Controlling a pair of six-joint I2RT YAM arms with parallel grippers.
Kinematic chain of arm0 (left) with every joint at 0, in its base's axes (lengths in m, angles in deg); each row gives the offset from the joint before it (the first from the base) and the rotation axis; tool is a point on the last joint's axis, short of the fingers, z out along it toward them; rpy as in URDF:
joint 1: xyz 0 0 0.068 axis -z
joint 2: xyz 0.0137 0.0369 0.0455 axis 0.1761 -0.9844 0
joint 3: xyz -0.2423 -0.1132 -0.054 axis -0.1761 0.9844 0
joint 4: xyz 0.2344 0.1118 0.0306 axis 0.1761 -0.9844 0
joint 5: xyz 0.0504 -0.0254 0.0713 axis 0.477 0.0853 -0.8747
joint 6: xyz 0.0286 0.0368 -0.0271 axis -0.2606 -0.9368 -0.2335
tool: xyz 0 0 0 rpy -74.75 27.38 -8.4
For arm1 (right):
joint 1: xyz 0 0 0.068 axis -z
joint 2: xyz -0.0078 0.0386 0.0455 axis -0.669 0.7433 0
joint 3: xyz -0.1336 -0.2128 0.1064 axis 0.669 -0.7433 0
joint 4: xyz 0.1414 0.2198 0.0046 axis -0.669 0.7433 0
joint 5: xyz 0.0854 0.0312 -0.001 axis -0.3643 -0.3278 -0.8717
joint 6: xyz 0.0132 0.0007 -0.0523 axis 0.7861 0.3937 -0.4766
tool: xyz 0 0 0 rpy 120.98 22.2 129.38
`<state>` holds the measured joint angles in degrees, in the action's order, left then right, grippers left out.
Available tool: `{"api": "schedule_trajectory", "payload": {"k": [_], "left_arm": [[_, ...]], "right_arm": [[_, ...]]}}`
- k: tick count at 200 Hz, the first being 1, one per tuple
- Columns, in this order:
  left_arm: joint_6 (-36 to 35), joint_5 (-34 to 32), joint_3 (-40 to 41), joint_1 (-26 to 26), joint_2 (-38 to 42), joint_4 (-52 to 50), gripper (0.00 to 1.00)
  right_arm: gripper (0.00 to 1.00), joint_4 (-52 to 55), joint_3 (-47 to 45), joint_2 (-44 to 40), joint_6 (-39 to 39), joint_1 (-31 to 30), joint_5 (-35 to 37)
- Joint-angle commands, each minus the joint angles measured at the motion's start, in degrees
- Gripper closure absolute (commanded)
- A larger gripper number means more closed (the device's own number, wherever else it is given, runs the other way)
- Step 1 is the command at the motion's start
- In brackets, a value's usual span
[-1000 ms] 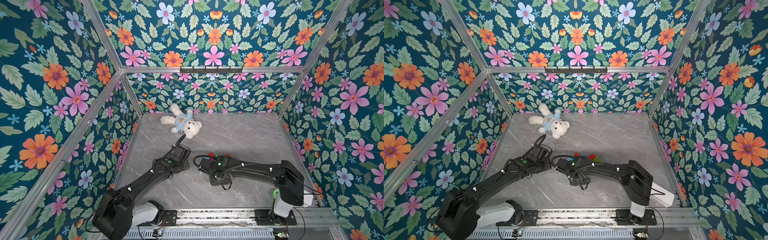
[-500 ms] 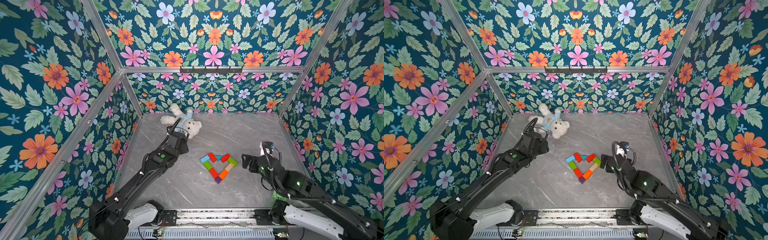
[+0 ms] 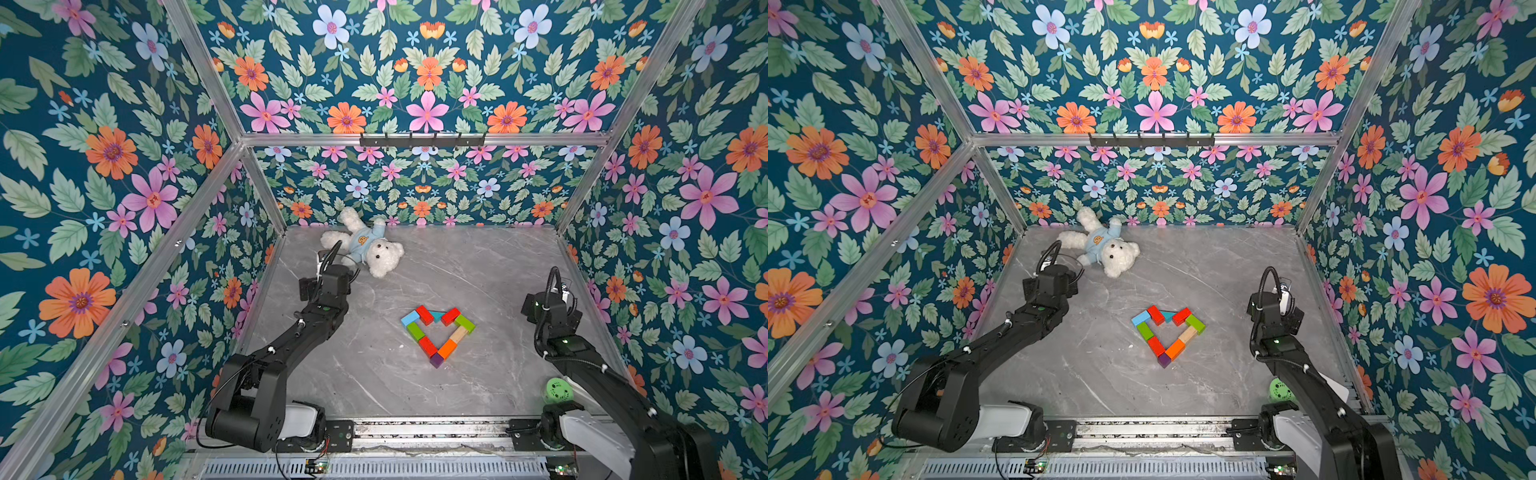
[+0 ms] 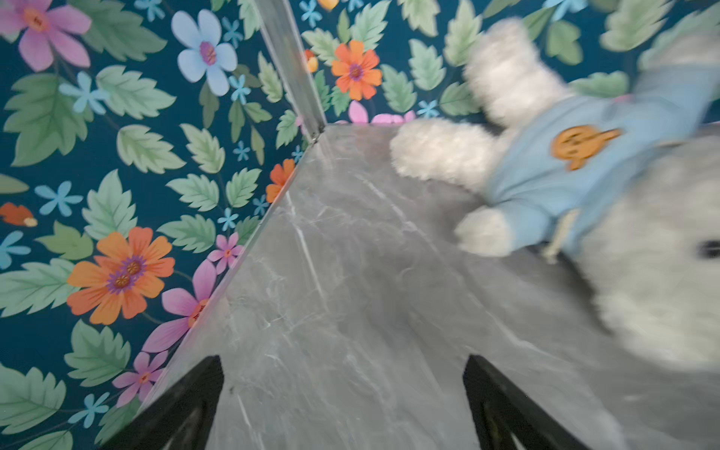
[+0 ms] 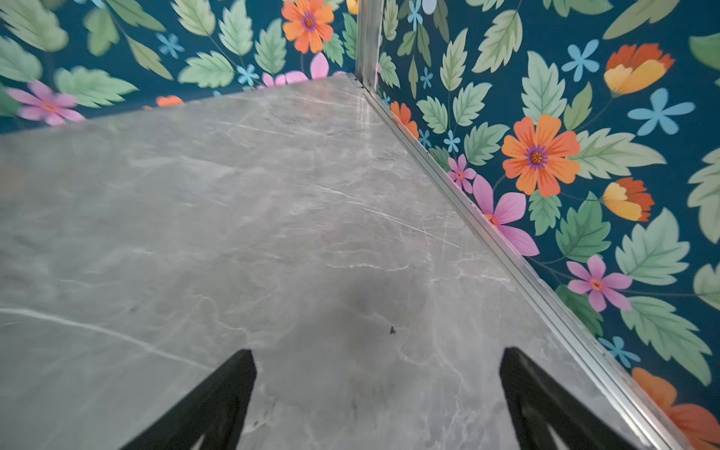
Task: Assemble a heart with building blocks
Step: Reset both arms
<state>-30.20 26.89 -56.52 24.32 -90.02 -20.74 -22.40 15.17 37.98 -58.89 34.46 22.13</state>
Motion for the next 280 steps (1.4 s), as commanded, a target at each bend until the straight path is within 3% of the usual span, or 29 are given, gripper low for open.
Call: {"api": "schedule_trajectory", "payload": {"k": [1,7,15,35,44,54,67,73,84,95,105,116,128,140,280], "left_arm": [[-1.2,4.7,6.6,-3.9,-1.2,17.2,0.01],[-1.7,4.6,8.8,-4.3,-1.8,20.2,0.01],[-2.7,4.5,11.1,-4.3,-3.0,24.5,0.01],[-5.9,8.4,14.6,-4.3,-6.6,32.4,0.01],[-5.7,10.5,13.8,-4.4,-6.6,30.5,0.01],[-6.1,12.5,15.5,-4.7,-6.9,36.2,0.01],[-7.1,12.9,16.7,-5.2,-7.4,40.1,0.01],[-7.1,12.0,17.2,-5.4,-8.3,41.5,0.01],[-7.8,12.4,21.0,-6.9,-12.7,56.5,0.01],[-2.2,17.2,21.1,-10.7,-11.7,49.9,0.01],[-4.4,17.6,23.1,-11.3,-15.4,62.4,0.01],[-2.4,18.4,21.5,-11.4,-12.5,52.3,0.01],[-3.8,18.1,22.4,-11.3,-14.7,59.0,0.01],[-3.0,18.2,22.0,-11.3,-13.1,54.7,0.01],[-3.7,17.7,22.1,-10.8,-13.5,56.0,0.01]], "right_arm": [[0.01,-14.7,-1.8,8.6,-2.2,3.1,-1.5],[0.01,-20.4,-2.7,11.1,-4.3,4.1,-5.2],[0.01,-16.1,0.0,12.5,-4.0,4.4,-10.5],[0.01,-31.1,-1.9,17.2,-9.4,5.1,-22.1],[0.01,-36.0,-2.4,20.6,-9.5,6.8,-25.0],[0.01,-32.3,-2.7,18.3,-8.0,8.5,-29.7],[0.01,-43.9,-8.4,19.6,-6.8,11.5,-35.3],[0.01,-48.9,-10.2,21.0,-6.8,11.6,-35.1],[0.01,-50.0,-10.4,21.2,-7.0,11.6,-34.9],[0.01,-46.2,-9.6,20.2,-6.7,11.6,-34.8],[0.01,-50.2,-10.3,21.5,-6.9,11.7,-34.6],[0.01,-47.9,-10.0,20.7,-6.9,11.6,-34.8],[0.01,-47.7,-9.9,20.7,-7.0,11.6,-34.8],[0.01,-49.3,-10.2,21.2,-6.9,11.6,-34.6],[0.01,-48.9,-10.1,21.1,-7.0,11.5,-34.6]]}}
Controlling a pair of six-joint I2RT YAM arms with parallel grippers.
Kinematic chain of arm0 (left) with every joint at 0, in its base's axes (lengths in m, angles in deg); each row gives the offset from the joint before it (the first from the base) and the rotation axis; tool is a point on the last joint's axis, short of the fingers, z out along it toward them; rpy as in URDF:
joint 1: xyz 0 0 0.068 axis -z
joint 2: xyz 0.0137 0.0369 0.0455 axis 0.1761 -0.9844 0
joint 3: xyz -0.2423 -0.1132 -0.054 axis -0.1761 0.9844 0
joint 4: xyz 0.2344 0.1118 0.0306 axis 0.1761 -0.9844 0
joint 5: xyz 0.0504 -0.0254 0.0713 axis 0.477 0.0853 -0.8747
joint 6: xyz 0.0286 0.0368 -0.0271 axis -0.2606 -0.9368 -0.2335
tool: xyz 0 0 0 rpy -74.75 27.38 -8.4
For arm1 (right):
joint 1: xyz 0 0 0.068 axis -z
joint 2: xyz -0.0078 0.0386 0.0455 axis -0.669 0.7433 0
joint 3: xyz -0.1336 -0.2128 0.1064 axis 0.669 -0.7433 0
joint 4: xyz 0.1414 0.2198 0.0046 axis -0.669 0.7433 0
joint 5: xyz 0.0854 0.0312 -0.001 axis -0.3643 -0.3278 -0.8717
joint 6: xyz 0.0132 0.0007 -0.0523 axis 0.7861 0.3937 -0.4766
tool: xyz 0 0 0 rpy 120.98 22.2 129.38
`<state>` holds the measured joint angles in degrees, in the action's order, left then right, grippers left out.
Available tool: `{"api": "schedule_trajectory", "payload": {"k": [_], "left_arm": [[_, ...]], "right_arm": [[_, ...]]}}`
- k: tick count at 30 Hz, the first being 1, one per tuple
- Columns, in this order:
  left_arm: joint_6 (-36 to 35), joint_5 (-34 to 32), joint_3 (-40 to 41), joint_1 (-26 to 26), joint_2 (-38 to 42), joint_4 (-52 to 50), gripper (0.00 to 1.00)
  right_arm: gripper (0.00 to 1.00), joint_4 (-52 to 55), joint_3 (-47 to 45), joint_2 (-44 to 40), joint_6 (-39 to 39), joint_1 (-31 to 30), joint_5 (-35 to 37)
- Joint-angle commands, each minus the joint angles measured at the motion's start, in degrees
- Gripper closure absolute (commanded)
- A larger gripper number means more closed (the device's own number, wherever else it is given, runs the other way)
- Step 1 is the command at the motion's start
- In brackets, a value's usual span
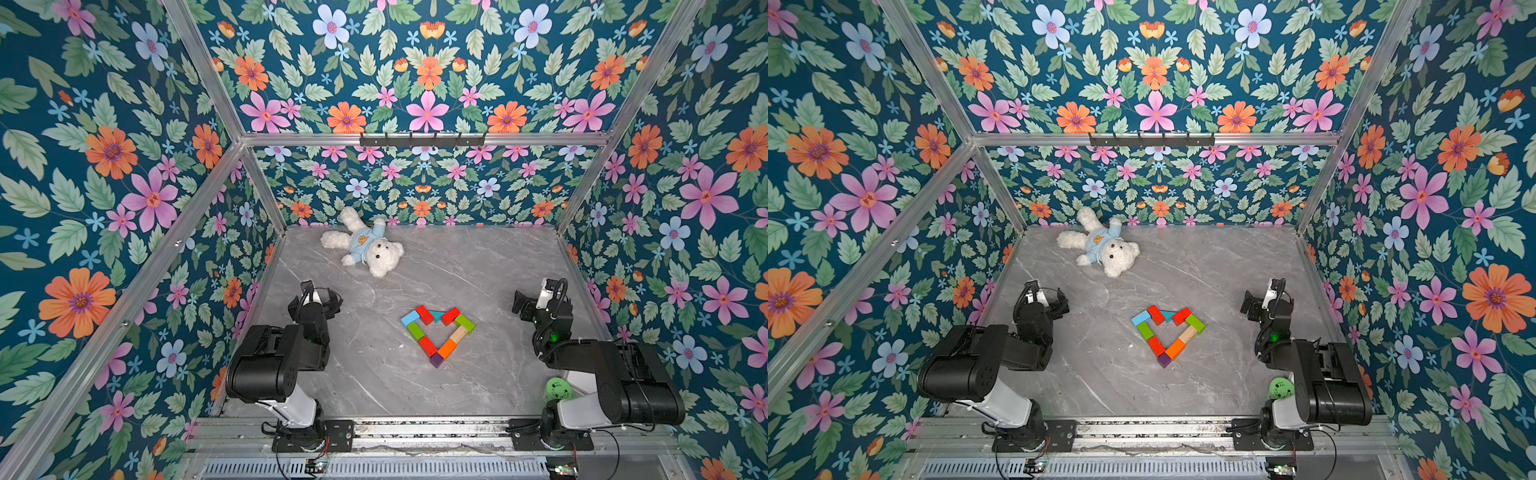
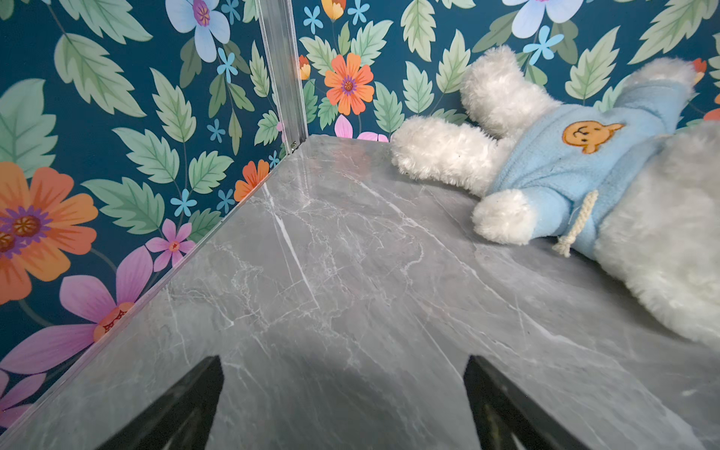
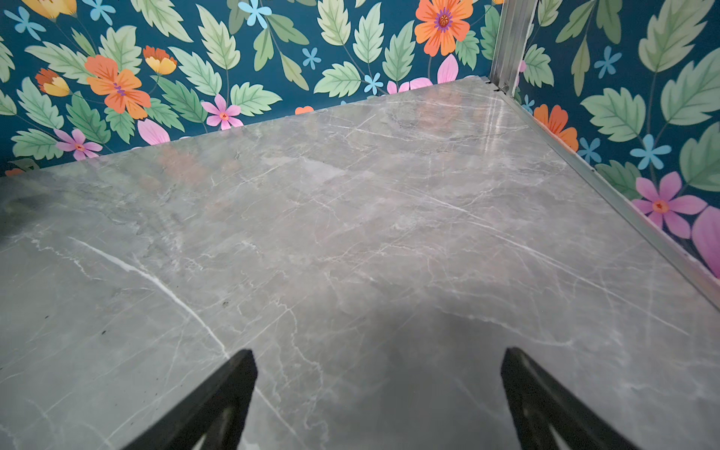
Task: Assemble a heart with building blocks
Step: Reset both arms
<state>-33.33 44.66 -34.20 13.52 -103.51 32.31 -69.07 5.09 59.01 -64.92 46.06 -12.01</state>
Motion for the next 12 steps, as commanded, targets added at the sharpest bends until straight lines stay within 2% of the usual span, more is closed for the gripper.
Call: {"api": "schedule_trajectory", "payload": {"k": [1,12], "left_arm": [[-0.6,-0.1,-0.2,0.0,-0.1,3.0,0.01],[-1.0,1.1,0.3,0.0,0.2,3.4,0.01]], "right_arm": [[0.01,-2.2,0.0,0.1,-0.9,-0.1,-0.4],[0.01,-2.2,0.0,0.0,-0.9,0.0,-0.5]]}}
